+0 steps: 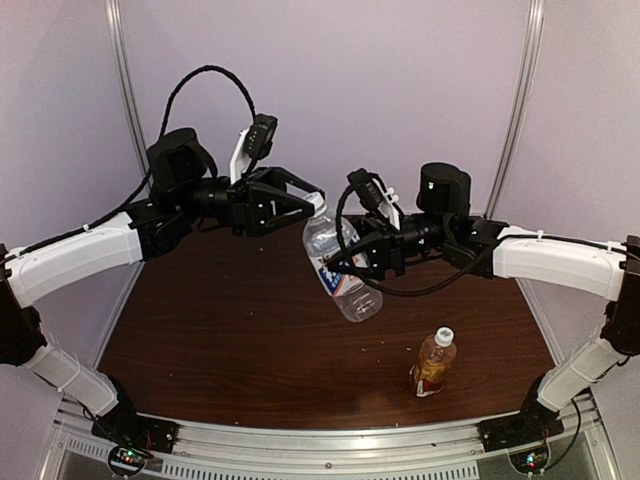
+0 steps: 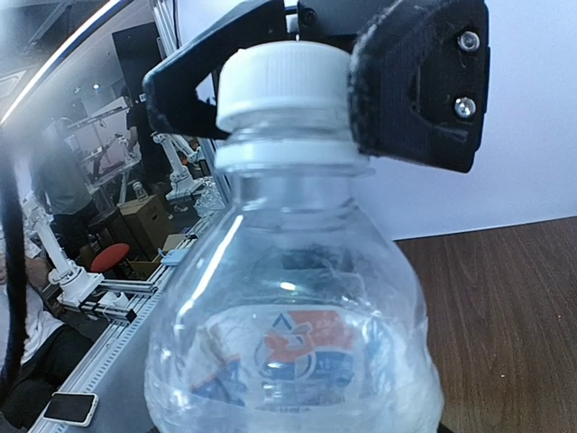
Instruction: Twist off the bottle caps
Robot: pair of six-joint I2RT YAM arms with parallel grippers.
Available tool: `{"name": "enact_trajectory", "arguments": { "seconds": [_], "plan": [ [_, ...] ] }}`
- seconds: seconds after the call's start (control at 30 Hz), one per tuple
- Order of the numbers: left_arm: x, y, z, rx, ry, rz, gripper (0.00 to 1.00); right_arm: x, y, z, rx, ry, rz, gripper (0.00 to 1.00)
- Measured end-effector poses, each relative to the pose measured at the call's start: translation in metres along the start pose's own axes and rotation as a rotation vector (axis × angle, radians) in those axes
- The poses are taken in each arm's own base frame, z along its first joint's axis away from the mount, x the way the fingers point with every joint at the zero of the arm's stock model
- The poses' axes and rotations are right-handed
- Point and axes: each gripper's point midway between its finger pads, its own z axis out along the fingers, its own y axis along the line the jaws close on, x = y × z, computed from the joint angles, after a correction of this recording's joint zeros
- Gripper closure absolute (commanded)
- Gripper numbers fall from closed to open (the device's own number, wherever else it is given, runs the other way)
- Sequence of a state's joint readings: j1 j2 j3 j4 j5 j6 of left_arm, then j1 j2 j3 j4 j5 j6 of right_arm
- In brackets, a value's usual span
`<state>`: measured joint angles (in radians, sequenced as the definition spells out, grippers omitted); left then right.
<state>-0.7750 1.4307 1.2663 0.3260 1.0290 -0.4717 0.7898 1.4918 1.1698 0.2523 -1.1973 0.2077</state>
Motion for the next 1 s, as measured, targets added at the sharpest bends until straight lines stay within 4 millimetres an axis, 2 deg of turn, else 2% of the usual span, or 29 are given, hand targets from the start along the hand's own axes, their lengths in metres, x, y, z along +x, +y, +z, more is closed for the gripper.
{"name": "enact_trajectory", "arguments": {
  "seconds": [0.43,0.57,0.7,0.87,1.0],
  "plan": [
    [-0.004,0.001,0.000,-0.009,-0.014,-0.007,0.75,-0.001,0.002,0.001,-0.015,-0.005,-0.008,0.52],
    [-0.003,0.006,-0.001,-0.037,-0.017,-0.016,0.76,-0.001,-0.002,0.001,0.003,-0.004,-0.007,0.54],
    [-0.001,0.022,-0.005,-0.150,-0.013,-0.056,0.76,0.000,-0.018,-0.001,0.098,0.002,-0.013,0.54],
    [-0.004,0.052,-0.015,-0.394,-0.012,-0.145,0.76,-0.004,-0.047,-0.008,0.287,-0.006,-0.038,0.54],
    [-0.009,0.064,-0.019,-0.530,-0.023,-0.186,0.76,-0.009,-0.061,-0.012,0.404,-0.027,-0.070,0.54]
  ]
}}
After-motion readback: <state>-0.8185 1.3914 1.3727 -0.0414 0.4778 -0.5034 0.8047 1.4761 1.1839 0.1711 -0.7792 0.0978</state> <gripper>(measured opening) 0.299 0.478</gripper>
